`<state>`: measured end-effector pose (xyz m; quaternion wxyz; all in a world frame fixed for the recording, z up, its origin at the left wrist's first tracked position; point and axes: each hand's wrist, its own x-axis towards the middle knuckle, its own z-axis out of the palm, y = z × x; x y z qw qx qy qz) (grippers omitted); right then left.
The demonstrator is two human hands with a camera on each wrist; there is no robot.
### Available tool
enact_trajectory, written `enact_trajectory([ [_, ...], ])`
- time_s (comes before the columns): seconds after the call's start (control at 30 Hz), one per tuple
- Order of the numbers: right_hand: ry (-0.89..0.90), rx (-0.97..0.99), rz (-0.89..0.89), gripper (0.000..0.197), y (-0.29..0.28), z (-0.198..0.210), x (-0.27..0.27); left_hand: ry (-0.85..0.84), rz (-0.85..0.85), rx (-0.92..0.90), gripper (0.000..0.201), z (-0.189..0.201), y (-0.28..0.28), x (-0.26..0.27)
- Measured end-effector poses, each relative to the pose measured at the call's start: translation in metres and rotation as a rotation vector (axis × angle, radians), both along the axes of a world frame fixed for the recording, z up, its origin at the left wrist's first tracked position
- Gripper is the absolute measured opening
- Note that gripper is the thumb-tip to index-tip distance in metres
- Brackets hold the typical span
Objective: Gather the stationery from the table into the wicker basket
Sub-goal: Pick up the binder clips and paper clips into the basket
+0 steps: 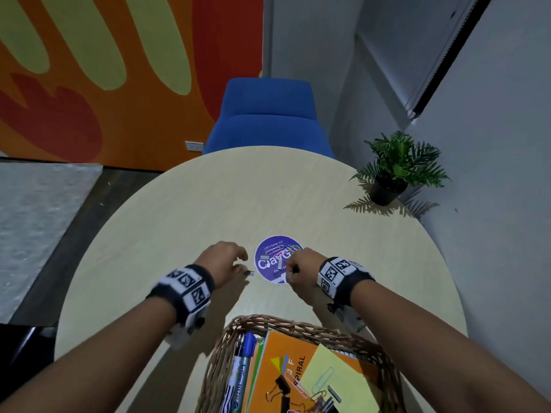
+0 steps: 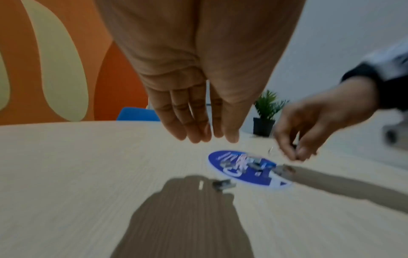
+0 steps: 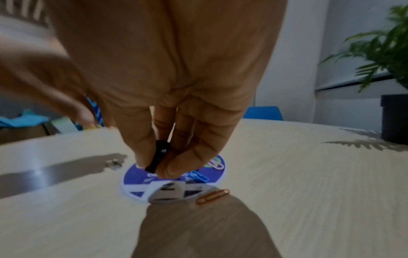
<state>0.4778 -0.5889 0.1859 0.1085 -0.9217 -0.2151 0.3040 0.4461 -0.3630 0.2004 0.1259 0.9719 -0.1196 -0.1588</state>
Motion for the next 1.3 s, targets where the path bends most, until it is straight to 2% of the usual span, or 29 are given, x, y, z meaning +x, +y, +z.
enact_trajectory([
  [0.1,-0.024,0.075,-0.022,0.013,-0.014,0.02,-0.008,0.081,-0.026,0.061,0.027,-0.022,-0.008,0.02],
  [0.23,-0.021,0.082,0.043,0.016,-0.034,0.053,-0.034,0.143,-0.048,0.06,0.019,-0.041,-0.024,0.021],
  [0.43,0.061,0.124,0.077,0.017,-0.062,0.084,-0.091,0.099,-0.002,0.054,0.016,-0.051,-0.03,0.019],
  [0.57,0.165,0.195,0.054,0.026,-0.078,0.086,-0.124,0.117,-0.023,0.065,0.018,-0.043,-0.027,0.015],
  [0.63,0.221,0.207,0.034,0.032,-0.086,0.082,-0.135,0.125,-0.014,0.041,0.014,-0.028,-0.024,0.015],
  [0.7,0.203,0.192,0.005,0.034,-0.093,0.077,-0.139,0.125,0.003,-0.012,0.011,-0.009,-0.021,0.014],
  [0.87,0.015,0.321,-0.154,0.013,-0.098,0.064,-0.11,0.046,-0.014,-0.197,0.008,0.037,-0.029,-0.017],
  [0.93,0.008,0.328,-0.194,0.014,-0.093,0.054,-0.086,0.077,-0.042,-0.272,0.008,0.048,-0.043,-0.044],
  [1.03,0.028,0.232,-0.204,0.016,-0.082,0.032,-0.048,0.134,-0.176,-0.336,0.017,0.057,-0.068,-0.085],
  [1.17,-0.097,-0.019,-0.125,0.025,-0.067,0.011,-0.015,0.164,-0.366,-0.276,0.019,0.046,-0.087,-0.121],
  [1.3,-0.168,-0.117,-0.036,0.023,-0.055,-0.005,0.0,0.16,-0.374,-0.266,0.026,0.027,-0.085,-0.141],
])
